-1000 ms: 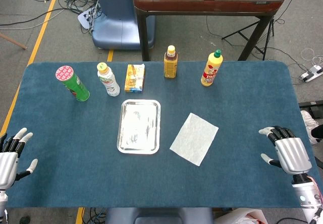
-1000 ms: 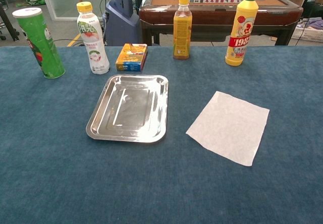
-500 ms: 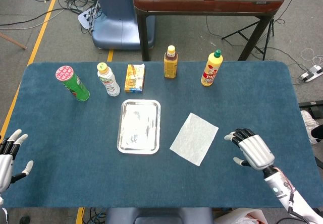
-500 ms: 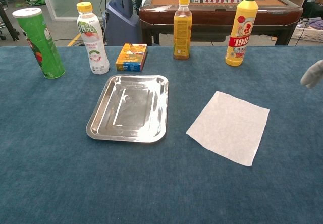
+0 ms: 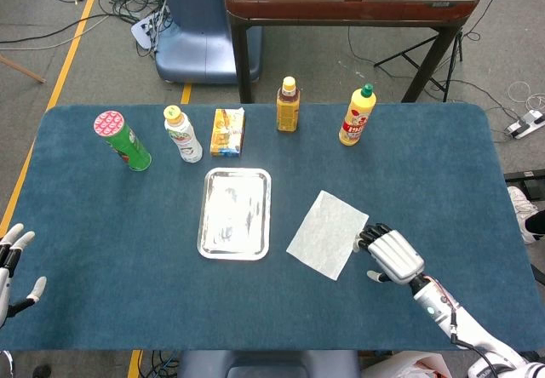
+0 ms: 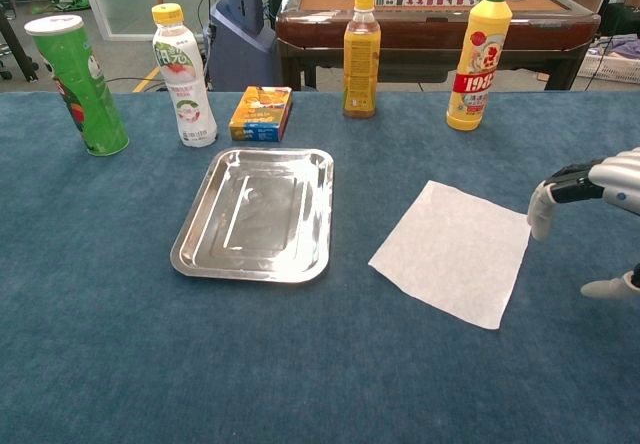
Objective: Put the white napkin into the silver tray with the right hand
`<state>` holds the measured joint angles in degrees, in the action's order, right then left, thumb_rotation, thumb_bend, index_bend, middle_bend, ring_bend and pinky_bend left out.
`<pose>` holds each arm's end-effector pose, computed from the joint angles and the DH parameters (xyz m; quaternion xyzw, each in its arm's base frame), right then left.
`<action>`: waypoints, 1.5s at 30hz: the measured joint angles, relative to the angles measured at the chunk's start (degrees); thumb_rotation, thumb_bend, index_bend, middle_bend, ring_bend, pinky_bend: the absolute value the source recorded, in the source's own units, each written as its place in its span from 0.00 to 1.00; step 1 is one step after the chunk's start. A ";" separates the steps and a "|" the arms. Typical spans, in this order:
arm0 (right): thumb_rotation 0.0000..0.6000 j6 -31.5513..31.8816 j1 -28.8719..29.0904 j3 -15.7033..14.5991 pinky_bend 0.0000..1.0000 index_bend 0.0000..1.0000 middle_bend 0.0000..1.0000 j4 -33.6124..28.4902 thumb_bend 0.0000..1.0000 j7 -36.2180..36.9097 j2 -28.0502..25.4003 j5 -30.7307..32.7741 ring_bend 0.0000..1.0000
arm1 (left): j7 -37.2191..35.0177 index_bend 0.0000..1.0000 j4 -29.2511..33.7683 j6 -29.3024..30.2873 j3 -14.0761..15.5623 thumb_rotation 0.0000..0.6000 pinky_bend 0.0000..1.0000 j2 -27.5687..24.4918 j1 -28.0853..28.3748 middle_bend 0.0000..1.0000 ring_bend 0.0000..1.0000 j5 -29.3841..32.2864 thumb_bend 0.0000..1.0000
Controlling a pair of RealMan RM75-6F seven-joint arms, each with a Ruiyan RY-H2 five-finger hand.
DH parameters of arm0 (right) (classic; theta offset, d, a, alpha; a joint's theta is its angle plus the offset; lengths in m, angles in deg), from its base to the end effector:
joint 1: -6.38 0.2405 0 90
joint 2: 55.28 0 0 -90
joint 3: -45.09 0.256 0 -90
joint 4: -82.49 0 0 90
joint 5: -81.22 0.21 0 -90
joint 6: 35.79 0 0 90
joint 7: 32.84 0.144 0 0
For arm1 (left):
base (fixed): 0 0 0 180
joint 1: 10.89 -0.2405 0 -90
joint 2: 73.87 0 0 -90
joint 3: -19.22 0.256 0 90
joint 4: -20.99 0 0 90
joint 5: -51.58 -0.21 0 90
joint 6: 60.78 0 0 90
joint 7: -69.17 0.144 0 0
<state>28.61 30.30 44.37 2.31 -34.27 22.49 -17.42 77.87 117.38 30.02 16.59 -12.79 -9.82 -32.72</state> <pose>-0.2552 -0.2499 0.0335 0.7968 -0.3103 0.3515 0.3812 -0.3108 0.1585 0.1836 -0.5789 -0.3455 -0.3490 0.6509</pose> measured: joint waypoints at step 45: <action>1.00 1.91 3.94 -3.57 0.00 0.43 0.27 18.01 0.27 1.79 13.77 -1.38 0.04 | -1.65 0.17 -2.07 -1.66 -0.48 1.00 0.02 0.61 0.16 0.10 0.13 0.75 0.27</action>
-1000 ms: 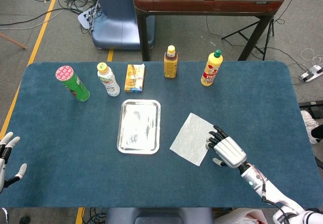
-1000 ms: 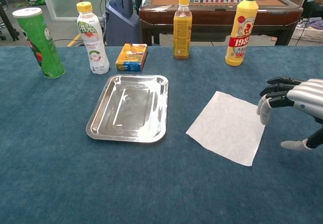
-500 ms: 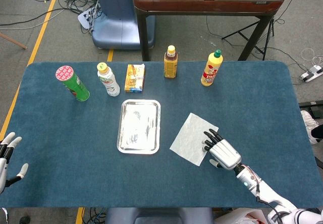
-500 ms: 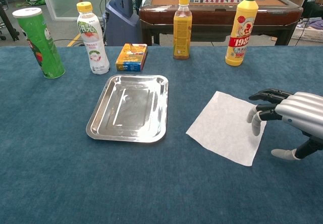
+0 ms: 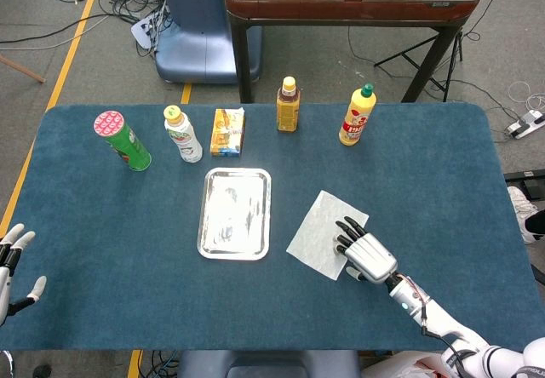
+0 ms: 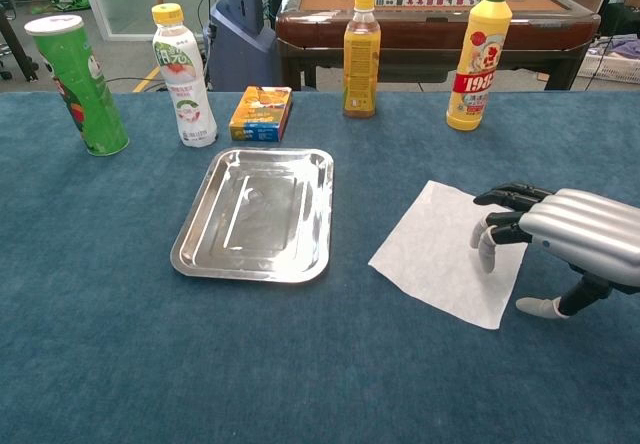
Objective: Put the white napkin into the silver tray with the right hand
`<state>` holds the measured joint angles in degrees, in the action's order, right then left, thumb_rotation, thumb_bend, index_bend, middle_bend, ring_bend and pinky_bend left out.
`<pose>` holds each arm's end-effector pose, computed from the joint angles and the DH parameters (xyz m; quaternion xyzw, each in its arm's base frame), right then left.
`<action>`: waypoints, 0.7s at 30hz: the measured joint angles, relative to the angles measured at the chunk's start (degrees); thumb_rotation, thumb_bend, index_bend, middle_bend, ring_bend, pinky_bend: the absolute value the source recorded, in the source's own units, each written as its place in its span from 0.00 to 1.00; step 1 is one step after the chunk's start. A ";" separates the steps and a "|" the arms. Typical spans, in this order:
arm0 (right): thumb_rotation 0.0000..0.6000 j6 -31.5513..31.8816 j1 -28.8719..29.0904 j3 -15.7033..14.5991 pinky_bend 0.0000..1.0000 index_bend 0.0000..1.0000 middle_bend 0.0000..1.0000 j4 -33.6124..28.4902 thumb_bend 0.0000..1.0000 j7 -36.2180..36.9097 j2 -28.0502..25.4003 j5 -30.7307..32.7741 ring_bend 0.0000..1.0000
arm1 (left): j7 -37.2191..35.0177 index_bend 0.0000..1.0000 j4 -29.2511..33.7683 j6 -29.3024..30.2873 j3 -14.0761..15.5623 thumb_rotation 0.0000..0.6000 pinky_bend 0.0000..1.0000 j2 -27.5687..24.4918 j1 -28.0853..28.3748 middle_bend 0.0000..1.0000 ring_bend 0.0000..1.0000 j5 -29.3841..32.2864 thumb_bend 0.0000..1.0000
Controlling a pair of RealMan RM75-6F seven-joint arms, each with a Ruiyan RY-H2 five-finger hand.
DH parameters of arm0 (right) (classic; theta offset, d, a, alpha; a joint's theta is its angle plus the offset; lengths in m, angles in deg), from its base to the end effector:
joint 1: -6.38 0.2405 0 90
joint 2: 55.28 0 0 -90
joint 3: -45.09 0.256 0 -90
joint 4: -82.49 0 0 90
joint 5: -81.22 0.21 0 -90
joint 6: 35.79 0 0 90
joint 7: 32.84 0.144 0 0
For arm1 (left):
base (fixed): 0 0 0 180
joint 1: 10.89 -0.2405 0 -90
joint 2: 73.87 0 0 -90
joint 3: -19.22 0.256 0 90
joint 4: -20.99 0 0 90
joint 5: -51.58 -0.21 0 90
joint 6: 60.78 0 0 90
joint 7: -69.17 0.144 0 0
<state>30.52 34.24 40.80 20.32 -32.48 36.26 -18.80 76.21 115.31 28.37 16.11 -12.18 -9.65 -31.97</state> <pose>-0.2609 -0.2634 -0.0257 0.8237 -0.2646 0.3450 0.3640 -0.3192 0.1613 0.1818 -0.5787 -0.3541 -0.3440 0.6492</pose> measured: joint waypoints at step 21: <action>1.00 -0.37 1.17 -0.52 0.00 0.45 0.27 3.41 0.32 0.58 2.27 0.91 0.04 | -0.46 0.17 -0.45 -0.22 0.08 1.00 0.02 -0.07 -0.14 0.10 0.13 0.01 0.27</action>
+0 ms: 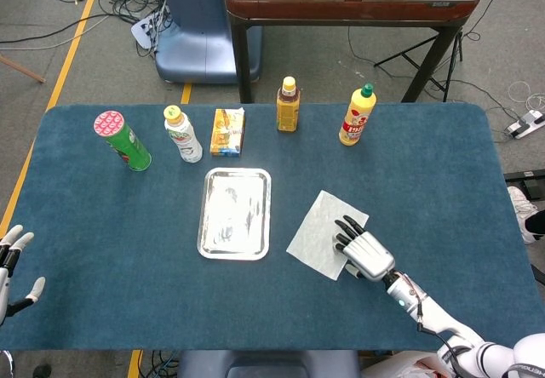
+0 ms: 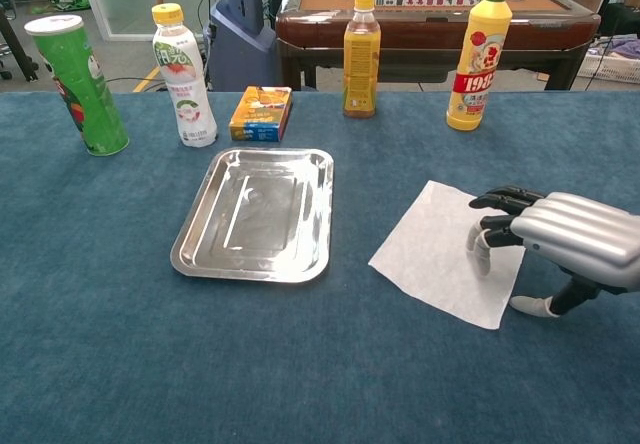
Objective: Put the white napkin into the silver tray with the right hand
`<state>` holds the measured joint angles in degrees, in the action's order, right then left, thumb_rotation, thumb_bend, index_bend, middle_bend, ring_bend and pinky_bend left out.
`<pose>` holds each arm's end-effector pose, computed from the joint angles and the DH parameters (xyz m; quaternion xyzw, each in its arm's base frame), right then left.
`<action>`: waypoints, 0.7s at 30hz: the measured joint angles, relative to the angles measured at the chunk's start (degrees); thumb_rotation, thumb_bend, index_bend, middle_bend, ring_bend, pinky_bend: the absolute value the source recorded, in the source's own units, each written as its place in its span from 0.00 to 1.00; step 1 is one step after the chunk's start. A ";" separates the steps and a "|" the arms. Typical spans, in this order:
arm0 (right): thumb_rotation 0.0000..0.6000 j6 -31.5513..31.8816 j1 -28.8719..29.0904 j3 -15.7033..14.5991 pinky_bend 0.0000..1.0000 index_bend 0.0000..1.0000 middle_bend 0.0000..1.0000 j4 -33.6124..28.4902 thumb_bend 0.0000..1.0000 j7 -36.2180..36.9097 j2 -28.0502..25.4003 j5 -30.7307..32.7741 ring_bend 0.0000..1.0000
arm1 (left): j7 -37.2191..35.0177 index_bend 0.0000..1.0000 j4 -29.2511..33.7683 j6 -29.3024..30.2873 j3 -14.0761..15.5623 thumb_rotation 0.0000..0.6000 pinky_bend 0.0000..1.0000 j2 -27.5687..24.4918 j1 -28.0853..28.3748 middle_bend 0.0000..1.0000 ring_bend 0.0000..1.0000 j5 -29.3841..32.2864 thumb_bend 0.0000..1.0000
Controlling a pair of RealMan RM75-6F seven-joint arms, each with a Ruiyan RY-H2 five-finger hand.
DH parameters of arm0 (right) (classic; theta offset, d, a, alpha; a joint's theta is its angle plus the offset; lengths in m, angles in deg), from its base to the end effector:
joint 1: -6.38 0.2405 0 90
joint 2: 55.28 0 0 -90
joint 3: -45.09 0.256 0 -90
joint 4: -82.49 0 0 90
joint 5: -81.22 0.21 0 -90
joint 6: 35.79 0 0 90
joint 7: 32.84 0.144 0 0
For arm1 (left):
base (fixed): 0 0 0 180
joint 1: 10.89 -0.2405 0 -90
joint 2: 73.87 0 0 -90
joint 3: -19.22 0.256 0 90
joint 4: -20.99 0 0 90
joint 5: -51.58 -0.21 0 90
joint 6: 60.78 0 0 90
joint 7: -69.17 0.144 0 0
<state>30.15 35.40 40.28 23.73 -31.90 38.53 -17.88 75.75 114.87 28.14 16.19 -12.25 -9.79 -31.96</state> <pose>-0.2619 -0.2702 -0.0346 0.8266 -0.2604 0.3394 0.3655 -0.3214 0.1603 0.1823 -0.5792 -0.3559 -0.3417 0.6489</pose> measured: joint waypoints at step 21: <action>1.00 0.59 1.99 0.77 0.00 0.54 0.31 5.55 0.44 3.53 3.12 0.59 0.05 | -0.33 0.17 0.00 -0.65 -0.34 1.00 0.02 -0.40 0.47 0.10 0.13 0.20 0.27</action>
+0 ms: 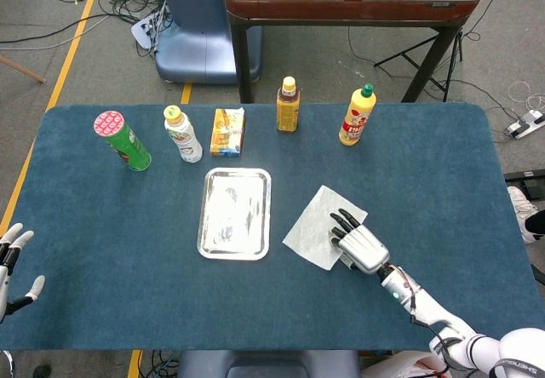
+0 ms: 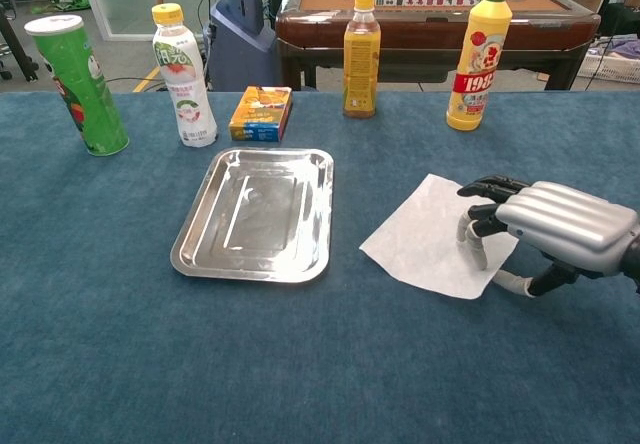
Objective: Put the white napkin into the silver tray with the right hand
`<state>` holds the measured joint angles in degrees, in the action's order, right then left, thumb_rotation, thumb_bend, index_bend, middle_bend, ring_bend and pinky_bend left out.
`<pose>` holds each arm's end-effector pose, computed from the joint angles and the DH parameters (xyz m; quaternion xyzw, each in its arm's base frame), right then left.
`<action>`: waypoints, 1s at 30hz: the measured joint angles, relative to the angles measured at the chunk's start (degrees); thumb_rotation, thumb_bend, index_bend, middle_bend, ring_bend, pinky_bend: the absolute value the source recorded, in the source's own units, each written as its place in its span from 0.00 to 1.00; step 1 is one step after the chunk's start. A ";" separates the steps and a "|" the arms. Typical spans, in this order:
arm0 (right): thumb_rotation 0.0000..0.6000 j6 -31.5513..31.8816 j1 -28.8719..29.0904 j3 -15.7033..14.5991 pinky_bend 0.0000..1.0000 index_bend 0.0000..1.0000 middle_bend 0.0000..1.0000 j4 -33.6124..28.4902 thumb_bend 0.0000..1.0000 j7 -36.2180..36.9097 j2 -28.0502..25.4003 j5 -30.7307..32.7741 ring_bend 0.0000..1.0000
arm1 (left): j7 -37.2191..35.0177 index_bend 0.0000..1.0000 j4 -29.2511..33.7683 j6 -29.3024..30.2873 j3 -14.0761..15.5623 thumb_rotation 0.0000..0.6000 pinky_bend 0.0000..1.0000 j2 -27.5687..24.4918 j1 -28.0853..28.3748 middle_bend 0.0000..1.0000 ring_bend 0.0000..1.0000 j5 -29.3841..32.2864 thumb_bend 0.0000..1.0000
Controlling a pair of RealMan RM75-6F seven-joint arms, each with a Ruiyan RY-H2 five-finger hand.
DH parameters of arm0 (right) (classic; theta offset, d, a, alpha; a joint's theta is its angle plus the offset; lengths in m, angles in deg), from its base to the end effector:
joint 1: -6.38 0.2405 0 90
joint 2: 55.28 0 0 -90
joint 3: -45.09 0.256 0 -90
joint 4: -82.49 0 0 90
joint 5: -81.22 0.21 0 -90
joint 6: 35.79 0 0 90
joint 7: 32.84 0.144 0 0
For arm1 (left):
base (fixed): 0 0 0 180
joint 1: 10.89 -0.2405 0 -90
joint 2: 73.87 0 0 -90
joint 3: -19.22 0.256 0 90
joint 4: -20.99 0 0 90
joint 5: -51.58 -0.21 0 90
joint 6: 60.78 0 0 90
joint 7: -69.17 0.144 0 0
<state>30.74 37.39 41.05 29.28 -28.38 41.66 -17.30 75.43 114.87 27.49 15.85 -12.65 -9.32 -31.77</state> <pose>-0.2575 -0.2882 -0.0406 0.8190 -0.2590 0.3545 0.3695 -0.3211 0.1642 0.1840 -0.5809 -0.3553 -0.3423 0.6474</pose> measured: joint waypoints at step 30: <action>1.00 5.04 10.27 13.05 0.00 0.68 0.41 -6.27 0.46 3.24 -3.24 3.15 0.18 | 0.52 0.17 1.95 1.52 0.08 1.00 0.02 -1.48 -0.57 0.10 0.13 -0.78 0.27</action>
<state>35.78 47.66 54.10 23.01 -25.13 38.42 -14.15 75.95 116.81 29.01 15.93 -14.14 -9.89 -32.55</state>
